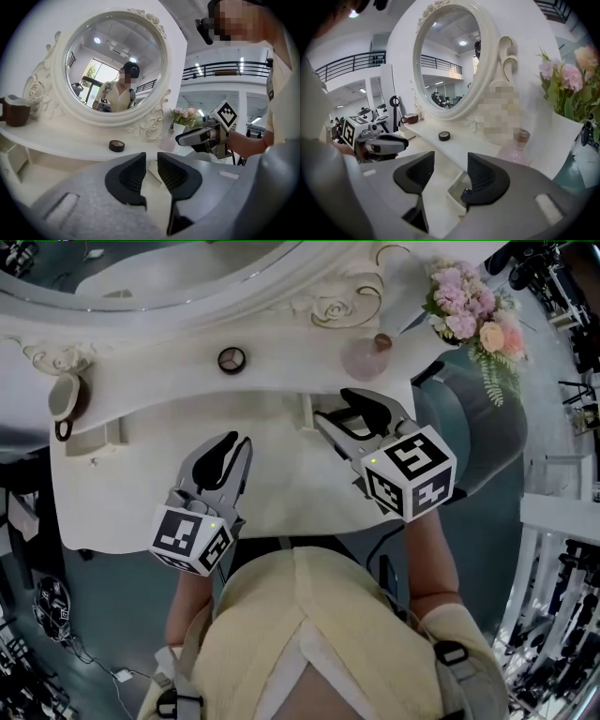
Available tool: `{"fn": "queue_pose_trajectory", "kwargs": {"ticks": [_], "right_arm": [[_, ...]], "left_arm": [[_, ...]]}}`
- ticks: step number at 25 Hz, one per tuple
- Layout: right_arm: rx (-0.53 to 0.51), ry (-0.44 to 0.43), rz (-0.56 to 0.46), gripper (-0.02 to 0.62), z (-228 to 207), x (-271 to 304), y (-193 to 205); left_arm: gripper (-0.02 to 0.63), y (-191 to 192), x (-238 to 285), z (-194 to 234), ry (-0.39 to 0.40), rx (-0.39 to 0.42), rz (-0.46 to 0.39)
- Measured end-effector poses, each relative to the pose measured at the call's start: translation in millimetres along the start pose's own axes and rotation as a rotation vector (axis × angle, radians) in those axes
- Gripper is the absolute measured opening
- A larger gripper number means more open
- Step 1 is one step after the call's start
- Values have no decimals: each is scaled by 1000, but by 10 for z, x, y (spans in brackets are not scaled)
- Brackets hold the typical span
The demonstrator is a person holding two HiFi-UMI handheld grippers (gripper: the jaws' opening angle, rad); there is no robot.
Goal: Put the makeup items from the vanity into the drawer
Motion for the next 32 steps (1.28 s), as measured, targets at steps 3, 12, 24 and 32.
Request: {"fn": "queue_pose_trajectory", "kwargs": {"ticks": [3,12,24,32], "right_arm": [[-24,-8,-62,225,82,39,-143],[-110,-46,-107,239,358,432,-482],[-158,-79,-2,264,482,1221,-597],[-141,-65,83,275,428,1630,-580]], "left_arm": [[71,-34,-146,91,-46,-5,-21],[71,-104,-551,319,-159,-15,-71],[71,-131,-897,672,-278,-11,-89],[71,-110,-983,849,-310,-31,-80]]}}
Point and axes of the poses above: the fingertips, and each gripper's own axes: x forward along the fingers, z to its left, y out of its underside, the point moved 6 cm from there along -x, backward along the fingers, and after that the axes turned 1 degree about -x, right-handed, at the moved point
